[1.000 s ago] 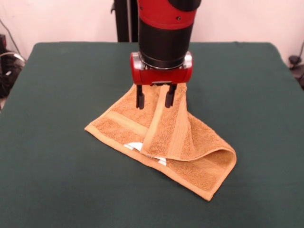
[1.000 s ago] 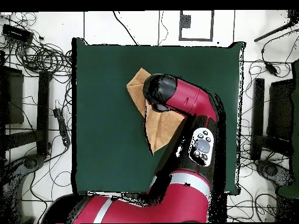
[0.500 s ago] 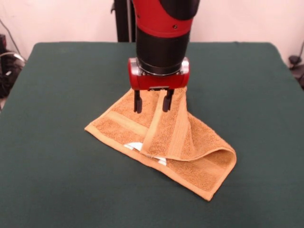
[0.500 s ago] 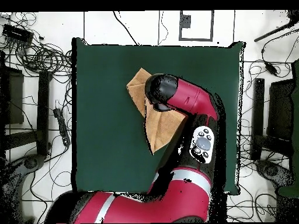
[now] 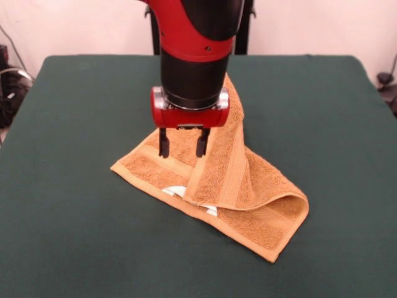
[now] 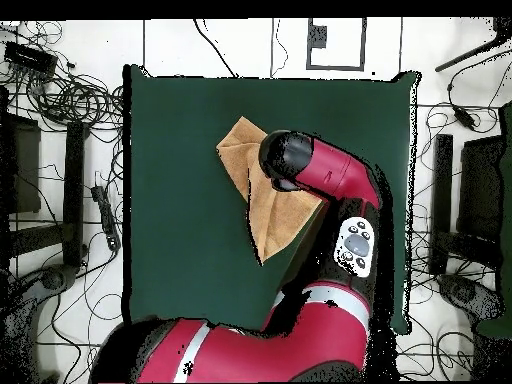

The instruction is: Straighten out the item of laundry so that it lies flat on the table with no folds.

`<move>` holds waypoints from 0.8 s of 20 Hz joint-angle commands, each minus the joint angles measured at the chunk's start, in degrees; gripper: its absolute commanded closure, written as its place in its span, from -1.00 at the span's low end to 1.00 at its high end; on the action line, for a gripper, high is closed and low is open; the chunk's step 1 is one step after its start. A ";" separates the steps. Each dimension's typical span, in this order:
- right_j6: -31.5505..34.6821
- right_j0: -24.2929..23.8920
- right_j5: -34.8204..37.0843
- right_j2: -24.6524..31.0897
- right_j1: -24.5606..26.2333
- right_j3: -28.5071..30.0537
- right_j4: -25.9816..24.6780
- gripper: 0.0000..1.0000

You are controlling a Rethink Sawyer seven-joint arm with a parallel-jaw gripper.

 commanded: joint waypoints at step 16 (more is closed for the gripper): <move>13.52 -2.04 -3.22 9.87 4.11 4.31 3.89 -1.00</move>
